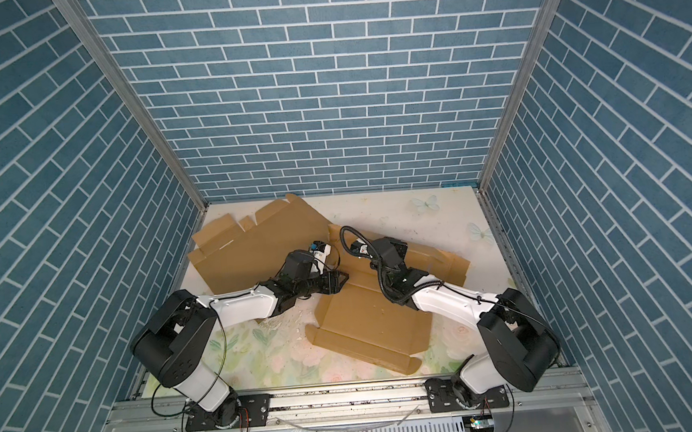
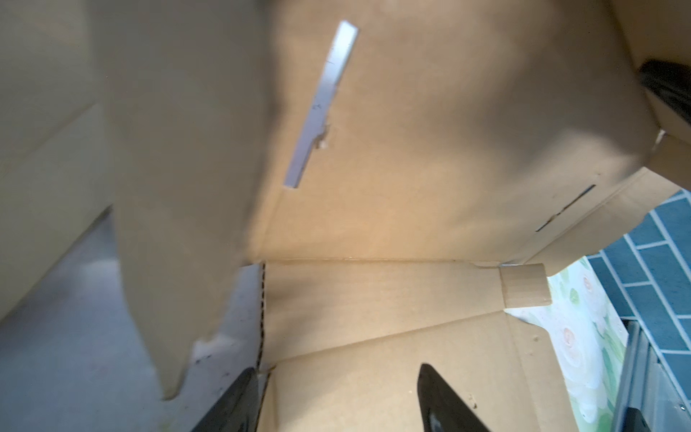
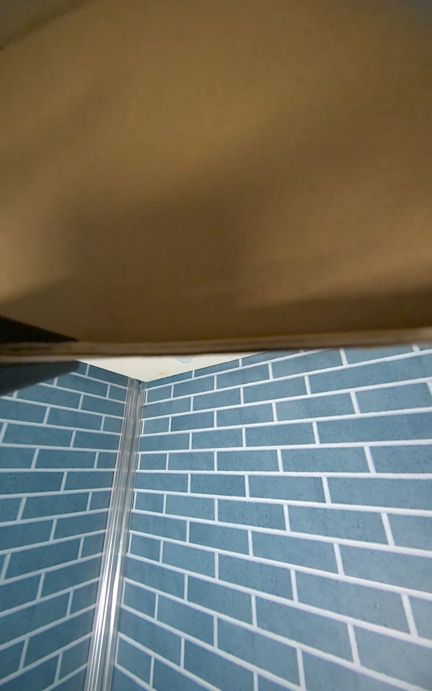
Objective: Fold the paper box
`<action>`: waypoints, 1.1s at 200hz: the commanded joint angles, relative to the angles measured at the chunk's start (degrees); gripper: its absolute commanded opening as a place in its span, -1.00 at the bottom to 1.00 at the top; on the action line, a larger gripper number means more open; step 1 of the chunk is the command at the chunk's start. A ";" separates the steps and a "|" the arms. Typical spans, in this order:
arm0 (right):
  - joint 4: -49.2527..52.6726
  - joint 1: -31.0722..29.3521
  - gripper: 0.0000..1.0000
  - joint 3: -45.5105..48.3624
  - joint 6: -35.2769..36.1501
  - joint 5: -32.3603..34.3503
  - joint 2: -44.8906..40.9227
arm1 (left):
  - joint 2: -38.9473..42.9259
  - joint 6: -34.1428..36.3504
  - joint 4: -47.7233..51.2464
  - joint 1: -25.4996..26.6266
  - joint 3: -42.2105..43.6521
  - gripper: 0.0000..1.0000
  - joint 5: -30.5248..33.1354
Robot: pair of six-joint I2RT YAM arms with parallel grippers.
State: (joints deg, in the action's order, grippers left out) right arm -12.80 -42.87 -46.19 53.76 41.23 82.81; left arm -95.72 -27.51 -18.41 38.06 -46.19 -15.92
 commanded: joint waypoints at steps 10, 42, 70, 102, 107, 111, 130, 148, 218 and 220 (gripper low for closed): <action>-1.47 -0.50 -1.00 1.53 -2.55 -0.01 -1.26 | -1.93 1.06 -0.14 0.62 -2.23 0.37 -0.62; -2.57 -0.33 -1.00 2.84 0.00 -1.12 -2.42 | 2.64 4.05 3.74 -0.81 -1.42 0.44 0.90; -2.93 -0.06 -1.00 2.89 1.27 -2.66 -2.44 | 6.82 3.57 6.67 -3.99 -0.68 0.44 -1.53; -3.81 -0.02 -1.00 2.73 1.96 -2.96 -1.99 | 13.09 4.70 11.71 -4.81 0.33 0.42 -4.00; -3.79 -0.02 -1.00 2.85 2.03 -3.03 -2.03 | 14.29 4.90 12.68 -5.27 0.51 0.41 -4.34; -3.73 -0.02 -1.00 2.86 2.12 -3.13 -2.12 | 15.28 4.84 13.41 -5.88 0.68 0.40 -4.66; -3.69 -0.02 -1.00 3.12 2.44 -3.61 -2.47 | 19.47 2.45 13.64 -11.06 1.70 0.35 -5.95; -3.64 0.03 -1.00 3.17 2.90 -4.27 -2.71 | 20.68 2.00 13.36 -15.07 0.66 0.33 -6.64; -5.42 -0.02 -1.00 3.31 6.03 -8.00 -4.11 | 0.68 3.25 11.09 -22.96 -12.55 0.31 -10.03; -5.62 0.03 -1.00 3.42 6.23 -8.12 -4.14 | 0.04 3.25 11.22 -22.95 -13.01 0.31 -10.41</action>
State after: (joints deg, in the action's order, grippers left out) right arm -15.03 -42.81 -44.05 57.52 35.57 80.75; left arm -89.56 -25.17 -7.38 15.73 -54.46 -22.83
